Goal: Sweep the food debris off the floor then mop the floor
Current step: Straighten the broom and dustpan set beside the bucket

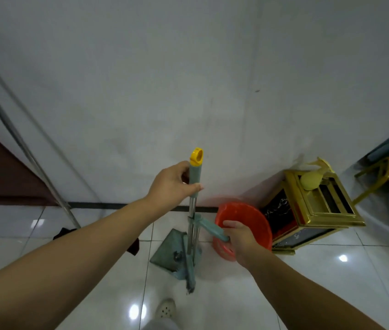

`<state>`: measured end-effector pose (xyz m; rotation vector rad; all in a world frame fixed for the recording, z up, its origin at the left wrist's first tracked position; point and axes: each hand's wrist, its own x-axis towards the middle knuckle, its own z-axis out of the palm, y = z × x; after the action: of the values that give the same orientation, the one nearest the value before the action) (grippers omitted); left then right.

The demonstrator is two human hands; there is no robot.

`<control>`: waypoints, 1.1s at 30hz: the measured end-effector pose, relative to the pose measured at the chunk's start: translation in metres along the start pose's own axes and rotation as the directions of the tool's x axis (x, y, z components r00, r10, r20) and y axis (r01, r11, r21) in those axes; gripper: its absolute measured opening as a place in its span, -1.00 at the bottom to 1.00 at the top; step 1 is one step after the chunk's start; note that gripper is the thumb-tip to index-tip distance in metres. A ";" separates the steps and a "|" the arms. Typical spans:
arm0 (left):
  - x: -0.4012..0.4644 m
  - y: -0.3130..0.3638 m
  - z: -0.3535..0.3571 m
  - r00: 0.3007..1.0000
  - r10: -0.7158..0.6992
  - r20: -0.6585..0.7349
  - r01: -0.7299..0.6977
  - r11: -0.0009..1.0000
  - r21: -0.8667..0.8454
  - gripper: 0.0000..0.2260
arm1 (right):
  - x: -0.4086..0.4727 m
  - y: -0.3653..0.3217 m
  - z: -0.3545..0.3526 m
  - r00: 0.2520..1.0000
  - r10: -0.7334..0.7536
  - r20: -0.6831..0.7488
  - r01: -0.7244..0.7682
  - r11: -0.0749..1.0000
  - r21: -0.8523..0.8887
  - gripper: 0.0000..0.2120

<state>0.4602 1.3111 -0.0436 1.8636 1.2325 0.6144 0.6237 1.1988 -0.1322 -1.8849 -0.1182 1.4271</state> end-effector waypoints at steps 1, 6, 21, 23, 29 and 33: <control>0.007 -0.004 -0.003 1.000 -0.008 -0.010 0.008 1.000 -0.010 -0.76 | 0.004 -0.008 0.006 1.000 -0.017 -0.010 0.017 1.000 -0.002 -0.67; 0.040 -0.019 -0.009 0.996 -0.026 -0.085 0.020 0.998 -0.067 -0.75 | 0.025 -0.040 0.027 0.997 -0.038 -0.061 0.044 0.994 0.100 -0.76; 0.125 -0.010 0.019 0.945 -0.195 -0.262 0.176 0.980 -0.091 -0.72 | 0.132 -0.133 0.023 0.986 -0.150 0.066 0.147 0.988 0.044 -0.73; 0.134 -0.005 0.027 0.933 -0.221 -0.283 0.204 0.975 -0.090 -0.73 | 0.145 -0.142 0.018 0.986 -0.147 0.085 0.150 0.988 -0.033 -0.73; 0.152 0.007 0.056 0.892 -0.280 -0.354 0.271 0.960 -0.076 -0.76 | 0.175 -0.163 -0.001 0.978 -0.138 0.157 0.170 0.961 -0.216 -0.73; 0.160 0.010 0.072 0.858 -0.291 -0.424 0.293 0.954 -0.062 -0.78 | 0.184 -0.169 -0.007 0.972 -0.128 0.197 0.187 0.927 -0.324 -0.70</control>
<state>0.5845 1.4298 -0.0807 1.5396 1.7657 0.8801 0.7576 1.4053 -0.1741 -1.9662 -0.6259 1.5294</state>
